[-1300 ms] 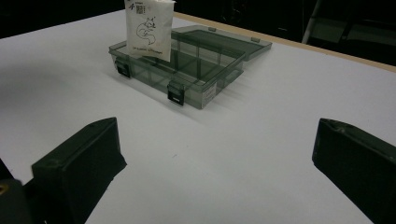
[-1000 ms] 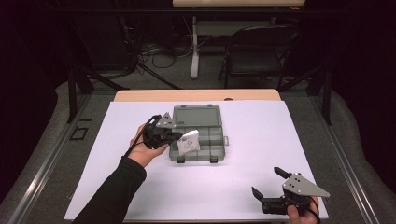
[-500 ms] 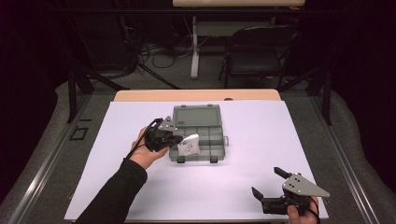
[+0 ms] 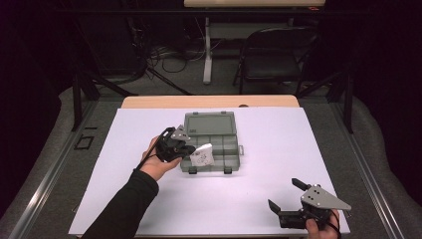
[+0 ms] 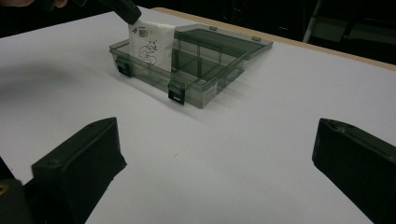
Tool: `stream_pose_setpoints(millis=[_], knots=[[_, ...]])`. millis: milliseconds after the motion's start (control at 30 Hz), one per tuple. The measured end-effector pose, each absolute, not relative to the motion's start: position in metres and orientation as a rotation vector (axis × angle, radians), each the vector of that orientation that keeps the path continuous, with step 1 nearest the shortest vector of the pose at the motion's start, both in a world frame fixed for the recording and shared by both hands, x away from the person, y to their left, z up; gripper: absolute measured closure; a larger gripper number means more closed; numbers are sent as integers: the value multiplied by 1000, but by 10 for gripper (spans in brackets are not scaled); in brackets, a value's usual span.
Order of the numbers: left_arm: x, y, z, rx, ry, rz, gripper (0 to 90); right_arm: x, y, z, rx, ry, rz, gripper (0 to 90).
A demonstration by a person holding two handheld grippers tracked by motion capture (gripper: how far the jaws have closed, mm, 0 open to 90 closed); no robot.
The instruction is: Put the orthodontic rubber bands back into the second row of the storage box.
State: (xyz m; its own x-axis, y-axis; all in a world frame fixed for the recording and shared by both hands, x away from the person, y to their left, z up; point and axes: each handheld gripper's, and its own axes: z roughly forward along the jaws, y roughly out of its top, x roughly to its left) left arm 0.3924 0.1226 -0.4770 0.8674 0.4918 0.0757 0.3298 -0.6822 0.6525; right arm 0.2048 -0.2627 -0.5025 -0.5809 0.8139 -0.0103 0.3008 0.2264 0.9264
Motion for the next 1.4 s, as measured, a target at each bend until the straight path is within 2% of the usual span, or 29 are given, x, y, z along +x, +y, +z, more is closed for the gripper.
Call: stream_pose_setpoints(millis=[433,700,933,1400], knots=[[397,127,-479,2375,634,334,868,205,-263,-503,1023,2005,1341,10],[400,132,-484,2358,688,331,797,205,-263,-503,1022,2008,1339,10],[400,135,-486,2339,725,339,699,205,-263,-503,1023,2006,1338,10],[402,140,-485,2299,803,365,435,205,-263,-503,1019,2005,1336,10]])
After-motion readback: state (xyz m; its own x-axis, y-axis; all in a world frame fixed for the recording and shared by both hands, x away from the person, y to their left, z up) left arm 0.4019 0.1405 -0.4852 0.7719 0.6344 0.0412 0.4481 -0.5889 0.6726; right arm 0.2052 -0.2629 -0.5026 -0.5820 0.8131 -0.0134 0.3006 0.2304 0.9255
